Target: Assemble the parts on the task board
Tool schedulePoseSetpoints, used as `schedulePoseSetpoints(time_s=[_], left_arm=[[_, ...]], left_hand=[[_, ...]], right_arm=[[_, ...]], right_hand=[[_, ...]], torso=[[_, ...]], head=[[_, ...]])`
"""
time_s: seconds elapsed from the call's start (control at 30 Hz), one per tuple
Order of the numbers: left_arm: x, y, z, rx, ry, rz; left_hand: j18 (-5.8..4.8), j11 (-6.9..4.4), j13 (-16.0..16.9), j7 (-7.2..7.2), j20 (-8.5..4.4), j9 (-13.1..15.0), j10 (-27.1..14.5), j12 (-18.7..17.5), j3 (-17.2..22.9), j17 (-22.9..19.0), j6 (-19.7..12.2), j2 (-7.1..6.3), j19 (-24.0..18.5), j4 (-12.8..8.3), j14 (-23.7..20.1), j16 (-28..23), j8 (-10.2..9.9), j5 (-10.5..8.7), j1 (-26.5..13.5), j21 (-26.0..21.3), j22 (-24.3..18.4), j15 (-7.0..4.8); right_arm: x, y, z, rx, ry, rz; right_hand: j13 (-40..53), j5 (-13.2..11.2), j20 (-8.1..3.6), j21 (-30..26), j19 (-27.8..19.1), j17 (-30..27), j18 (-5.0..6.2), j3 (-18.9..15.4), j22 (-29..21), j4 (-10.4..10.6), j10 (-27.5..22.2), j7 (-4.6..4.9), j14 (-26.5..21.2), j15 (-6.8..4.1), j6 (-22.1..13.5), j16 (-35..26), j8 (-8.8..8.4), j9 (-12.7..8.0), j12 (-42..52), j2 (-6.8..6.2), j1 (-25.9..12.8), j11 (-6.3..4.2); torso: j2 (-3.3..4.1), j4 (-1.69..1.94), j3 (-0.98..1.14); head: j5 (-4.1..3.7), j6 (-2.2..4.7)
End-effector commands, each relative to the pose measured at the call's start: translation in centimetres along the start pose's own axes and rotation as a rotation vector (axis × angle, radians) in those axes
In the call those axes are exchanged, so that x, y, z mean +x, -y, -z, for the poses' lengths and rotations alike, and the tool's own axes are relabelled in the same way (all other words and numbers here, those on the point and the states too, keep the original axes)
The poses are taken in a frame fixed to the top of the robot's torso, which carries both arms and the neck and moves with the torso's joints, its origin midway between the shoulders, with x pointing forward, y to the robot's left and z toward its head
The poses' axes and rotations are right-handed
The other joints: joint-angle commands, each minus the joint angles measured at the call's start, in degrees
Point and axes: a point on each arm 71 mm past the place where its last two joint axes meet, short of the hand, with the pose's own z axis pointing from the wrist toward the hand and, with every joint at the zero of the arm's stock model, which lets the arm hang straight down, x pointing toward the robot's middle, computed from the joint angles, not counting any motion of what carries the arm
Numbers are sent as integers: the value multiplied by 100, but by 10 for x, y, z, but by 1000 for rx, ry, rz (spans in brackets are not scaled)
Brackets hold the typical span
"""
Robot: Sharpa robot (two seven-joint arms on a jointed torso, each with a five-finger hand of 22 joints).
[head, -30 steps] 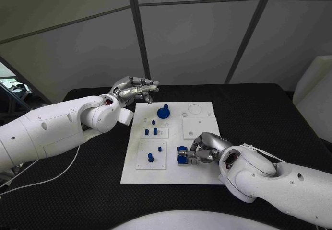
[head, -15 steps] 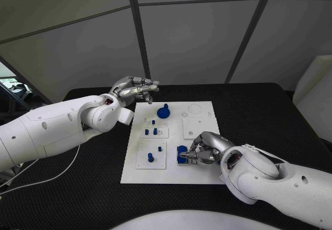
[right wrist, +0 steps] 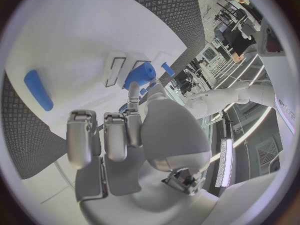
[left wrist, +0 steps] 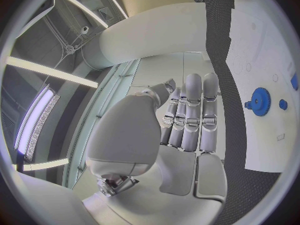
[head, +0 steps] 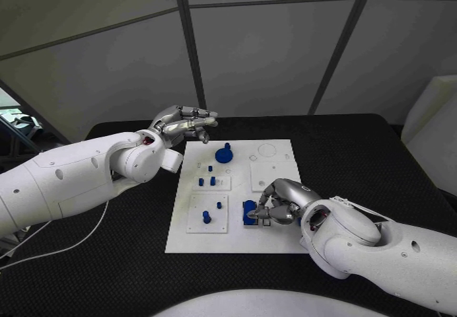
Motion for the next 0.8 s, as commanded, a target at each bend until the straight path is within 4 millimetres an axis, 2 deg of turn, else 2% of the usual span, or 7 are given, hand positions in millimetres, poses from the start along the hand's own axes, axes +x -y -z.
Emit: schedulePoseSetpoints(time_s=[0.03, 0.17, 0.33, 0.6, 0.67, 0.77, 0.8], left_arm=[[1, 1, 0, 2, -11, 7], [1, 1, -1, 1, -13, 7], [1, 1, -1, -1, -13, 7], [-1, 1, 1, -1, -9, 6], [-1, 1, 1, -2, -8, 6], [-1, 1, 1, -2, -7, 5], [-2, 1, 1, -2, -6, 5]], left_hand=[[71, 1, -4, -2, 2, -5, -26, 35, -11, -7, -15, 10, -22, -10, -37, 21, 26, 3, -37, -21, -8, -15], [72, 4, -6, 2, 1, -6, -37, 44, -7, -30, -22, 9, -20, -24, -47, 39, 27, 3, -28, -25, -10, -15], [72, 4, -6, 3, 1, -6, -37, 44, -6, -30, -23, 9, -20, -24, -47, 40, 27, 3, -28, -25, -10, -15], [72, 4, -6, 3, 1, -6, -37, 44, -6, -30, -23, 9, -20, -24, -47, 40, 27, 3, -28, -25, -10, -15], [72, 4, -6, 3, 1, -6, -37, 44, -6, -30, -23, 9, -20, -24, -47, 40, 27, 3, -28, -25, -10, -15], [72, 4, -6, 3, 1, -6, -37, 44, -6, -30, -23, 9, -20, -24, -47, 40, 27, 3, -28, -25, -10, -15], [72, 4, -6, 3, 1, -6, -37, 44, -6, -30, -23, 9, -20, -24, -47, 40, 27, 3, -28, -25, -10, -15]], right_arm=[[1, 6, -1, 38, -7, 42], [2, 7, -1, 39, -17, 53], [2, 9, 1, 36, -35, 70], [-3, 12, 7, 18, -2, 49], [-7, 13, 9, 4, 28, 15], [-13, 18, 15, -13, 69, -27], [-16, 21, 17, -16, 79, -35]], right_hand=[[611, -40, -38, 35, 397, 1131, -98, 38, 1235, -81, 149, -48, 521, -56, -8, 18, -29, 12, -44, 139, 262, -52], [625, -119, -45, 40, 402, 1143, -100, 76, 1243, -181, 154, -51, 524, -60, 0, 23, -48, 18, -34, 99, 405, -57], [639, -337, -48, 46, 409, 1160, -103, 103, 1254, -304, 160, -52, 527, -61, 30, 29, -78, 19, -27, 35, 562, -58], [629, -366, -40, 47, 409, 1153, -103, 47, 1256, -247, 152, -19, 525, -46, 17, 26, -117, 10, -48, -7, 454, -34], [569, -245, -26, 34, 397, 1145, -99, -1, 1240, -164, 110, 26, 523, -22, -72, 22, -200, -21, -137, -31, 337, 1], [488, 137, 23, 4, 370, 1121, -89, -119, 1204, 15, 43, 138, 518, 48, -262, 10, -402, -106, -262, -89, 105, 92], [464, 337, 49, 0, 366, 1113, -88, -177, 1199, 77, 22, 189, 516, 83, -349, 6, -508, -154, -300, -117, 33, 134]], torso=[[0, -5, -1], [-2, -12, -1], [-1, -3, -1], [-2, -3, 0], [-3, -2, 0], [-7, -6, 0], [-9, -9, 1]], head=[[-9, -1], [-7, -4], [-16, -11], [-2, 2], [-6, 8], [-12, 21], [-12, 24]])
